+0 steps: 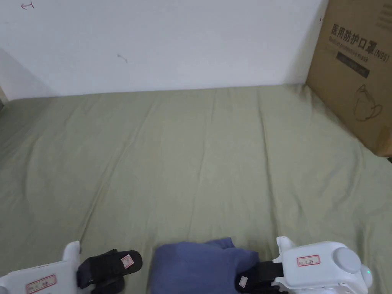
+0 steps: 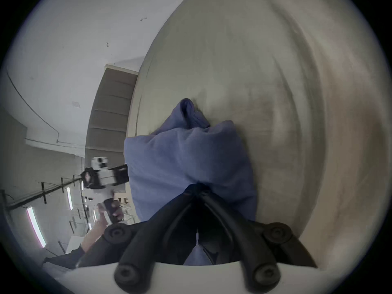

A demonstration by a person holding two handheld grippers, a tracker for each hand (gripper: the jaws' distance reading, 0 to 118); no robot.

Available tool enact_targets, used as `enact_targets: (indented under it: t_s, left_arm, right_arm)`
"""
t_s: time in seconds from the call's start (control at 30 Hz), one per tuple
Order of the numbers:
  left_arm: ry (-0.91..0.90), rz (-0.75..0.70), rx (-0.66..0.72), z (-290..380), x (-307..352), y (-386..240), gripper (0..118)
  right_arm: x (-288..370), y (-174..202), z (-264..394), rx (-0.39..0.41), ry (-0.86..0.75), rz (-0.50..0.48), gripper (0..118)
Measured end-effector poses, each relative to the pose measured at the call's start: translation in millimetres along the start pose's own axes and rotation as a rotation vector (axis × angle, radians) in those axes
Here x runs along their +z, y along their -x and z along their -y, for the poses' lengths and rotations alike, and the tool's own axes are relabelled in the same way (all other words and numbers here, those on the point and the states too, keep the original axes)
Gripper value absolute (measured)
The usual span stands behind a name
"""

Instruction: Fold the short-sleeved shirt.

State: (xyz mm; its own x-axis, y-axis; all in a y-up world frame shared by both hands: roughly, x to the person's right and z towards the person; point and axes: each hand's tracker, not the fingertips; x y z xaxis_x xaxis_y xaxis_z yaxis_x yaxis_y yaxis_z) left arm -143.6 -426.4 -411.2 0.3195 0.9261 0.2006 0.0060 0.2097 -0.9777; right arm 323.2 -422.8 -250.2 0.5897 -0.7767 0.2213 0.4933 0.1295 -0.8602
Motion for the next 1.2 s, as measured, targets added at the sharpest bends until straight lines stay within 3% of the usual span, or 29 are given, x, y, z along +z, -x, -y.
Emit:
enact_targets:
  t_s: [0.07,0.17,0.23,0.3,0.37,0.5,0.53,0.57,0.6,0.63,0.67,0.7,0.77,0.93,1.07,1.2]
  left_arm:
    - [0.057,0.047,0.135,4.6,-24.8,16.8,118]
    - [0.078,0.235,0.106,-5.2,-45.1,25.2,118]
    - [0.185,0.236,0.207,-5.4,-72.4,26.1,118]
    - [0.205,0.220,0.142,0.8,-86.5,17.7,118]
    - [0.261,0.269,0.183,7.4,-104.4,16.0,118]
    - [0.233,0.243,0.139,15.0,-102.2,14.6,114]
    - [0.202,0.182,0.109,17.8,-95.6,13.0,97]
    - [0.184,0.077,0.070,21.2,-91.8,14.7,62]
    - [0.176,-0.016,0.043,26.7,-92.4,17.7,21]
    - [0.162,-0.146,-0.002,30.3,-84.6,29.8,19]
    - [0.127,0.018,0.076,28.1,-85.3,20.4,19]
    - [0.122,0.031,0.083,28.5,-89.4,9.0,19]
    - [0.133,-0.082,-0.023,30.5,-85.3,6.0,20]
    - [0.096,-0.079,-0.046,33.3,-59.8,-30.1,20]
    - [0.042,-0.153,-0.126,16.5,9.0,-58.4,20]
    - [0.049,-0.314,-0.195,-13.6,100.4,-71.2,20]
  right_arm:
    - [-0.8,-4.0,-1.9,0.000,0.001,-0.018,0]
    - [-1.2,-6.0,-2.3,-0.024,0.006,-0.035,0]
    - [-1.5,-5.2,-2.8,-0.034,0.011,-0.042,0]
    - [-1.5,-4.3,-1.7,-0.026,0.015,-0.038,0]
    - [-1.2,-4.1,-3.7,-0.019,0.016,-0.033,0]
    - [-0.8,-5.4,-2.7,-0.031,0.011,-0.035,0]
    - [-0.9,-5.4,-2.1,-0.033,0.010,-0.037,0]
    - [-0.6,-5.3,-2.6,-0.032,0.010,-0.038,0]
    - [-0.5,-4.9,-2.6,-0.029,0.009,-0.040,0]
    - [-0.8,-5.0,-1.8,-0.023,0.010,-0.031,0]
    - [-0.7,-3.3,-0.2,-0.019,0.004,-0.023,0]
    - [-0.4,-2.1,0.8,-0.019,0.004,-0.030,0]
    - [0.6,-1.4,-0.6,-0.016,0.000,-0.016,0]
    - [20.3,21.5,11.7,0.073,-0.092,0.020,0]
    - [55.7,50.3,28.1,0.109,-0.133,-0.033,0]
    - [93.2,83.5,48.1,0.261,-0.232,0.004,0]
